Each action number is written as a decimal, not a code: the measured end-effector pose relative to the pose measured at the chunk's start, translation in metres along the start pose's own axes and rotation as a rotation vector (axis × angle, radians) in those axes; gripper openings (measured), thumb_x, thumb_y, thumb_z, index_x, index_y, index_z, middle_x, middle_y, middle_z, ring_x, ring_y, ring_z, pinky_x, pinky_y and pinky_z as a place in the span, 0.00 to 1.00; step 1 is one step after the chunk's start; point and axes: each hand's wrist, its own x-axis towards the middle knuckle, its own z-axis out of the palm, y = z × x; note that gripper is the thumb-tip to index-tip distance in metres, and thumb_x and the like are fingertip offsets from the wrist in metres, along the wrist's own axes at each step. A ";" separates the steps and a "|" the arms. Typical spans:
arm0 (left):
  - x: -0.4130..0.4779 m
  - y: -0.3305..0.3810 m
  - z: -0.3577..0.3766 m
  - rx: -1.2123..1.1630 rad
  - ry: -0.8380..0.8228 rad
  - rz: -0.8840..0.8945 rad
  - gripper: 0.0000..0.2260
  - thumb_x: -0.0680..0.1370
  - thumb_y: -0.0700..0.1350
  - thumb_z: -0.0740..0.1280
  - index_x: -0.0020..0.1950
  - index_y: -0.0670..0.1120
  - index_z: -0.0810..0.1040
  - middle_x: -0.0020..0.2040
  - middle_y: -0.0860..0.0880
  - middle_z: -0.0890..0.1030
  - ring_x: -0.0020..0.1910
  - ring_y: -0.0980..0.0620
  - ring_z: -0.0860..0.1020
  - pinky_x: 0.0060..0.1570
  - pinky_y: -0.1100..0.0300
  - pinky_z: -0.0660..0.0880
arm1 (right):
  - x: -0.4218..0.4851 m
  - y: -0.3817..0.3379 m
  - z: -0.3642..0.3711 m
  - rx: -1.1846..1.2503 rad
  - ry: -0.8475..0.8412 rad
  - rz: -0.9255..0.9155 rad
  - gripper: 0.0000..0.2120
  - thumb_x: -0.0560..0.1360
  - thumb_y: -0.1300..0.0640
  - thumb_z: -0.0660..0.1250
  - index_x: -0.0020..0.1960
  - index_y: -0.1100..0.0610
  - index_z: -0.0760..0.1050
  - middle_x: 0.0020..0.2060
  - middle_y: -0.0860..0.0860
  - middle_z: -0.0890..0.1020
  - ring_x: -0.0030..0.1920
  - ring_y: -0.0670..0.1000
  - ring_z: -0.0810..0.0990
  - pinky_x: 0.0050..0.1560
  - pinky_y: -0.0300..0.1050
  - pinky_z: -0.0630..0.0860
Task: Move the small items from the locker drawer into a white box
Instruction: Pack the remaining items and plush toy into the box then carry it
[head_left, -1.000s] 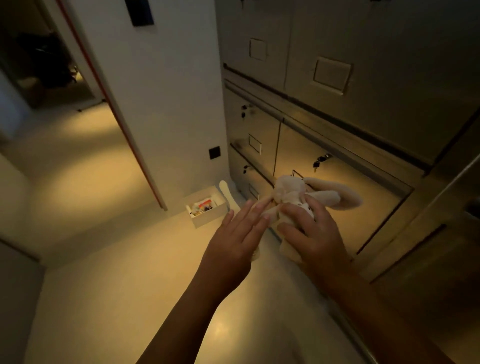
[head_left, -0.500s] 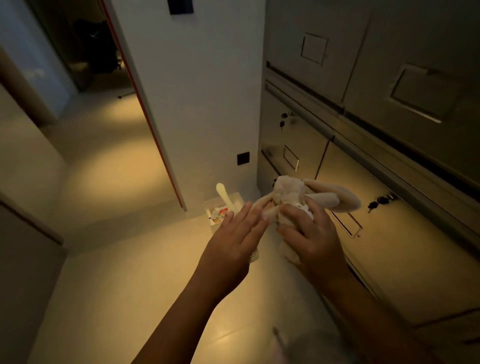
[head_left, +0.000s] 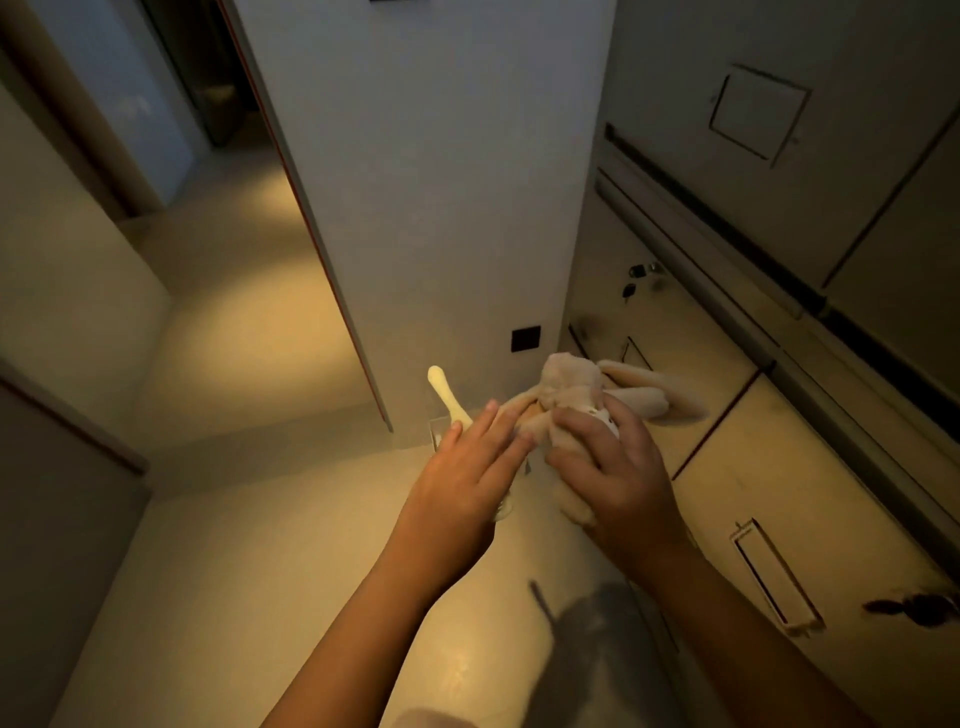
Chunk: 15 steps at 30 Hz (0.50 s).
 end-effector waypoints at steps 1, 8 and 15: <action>0.006 -0.012 0.003 -0.010 -0.001 -0.020 0.31 0.58 0.27 0.76 0.61 0.36 0.75 0.62 0.37 0.75 0.61 0.35 0.72 0.57 0.38 0.62 | 0.008 0.004 0.011 0.005 -0.009 -0.005 0.07 0.70 0.59 0.69 0.44 0.62 0.82 0.53 0.61 0.81 0.57 0.68 0.75 0.48 0.63 0.76; 0.051 -0.116 0.015 -0.035 -0.006 -0.014 0.31 0.58 0.23 0.73 0.60 0.34 0.75 0.62 0.35 0.75 0.62 0.33 0.71 0.58 0.37 0.64 | 0.077 0.010 0.089 0.051 -0.109 0.062 0.09 0.66 0.61 0.75 0.44 0.62 0.81 0.54 0.60 0.80 0.61 0.67 0.69 0.50 0.67 0.74; 0.109 -0.215 0.027 0.010 -0.033 0.019 0.29 0.60 0.21 0.70 0.61 0.33 0.75 0.62 0.32 0.73 0.62 0.30 0.69 0.56 0.34 0.66 | 0.149 0.026 0.163 0.055 -0.095 0.091 0.10 0.70 0.56 0.65 0.42 0.61 0.81 0.54 0.60 0.81 0.61 0.64 0.66 0.53 0.67 0.71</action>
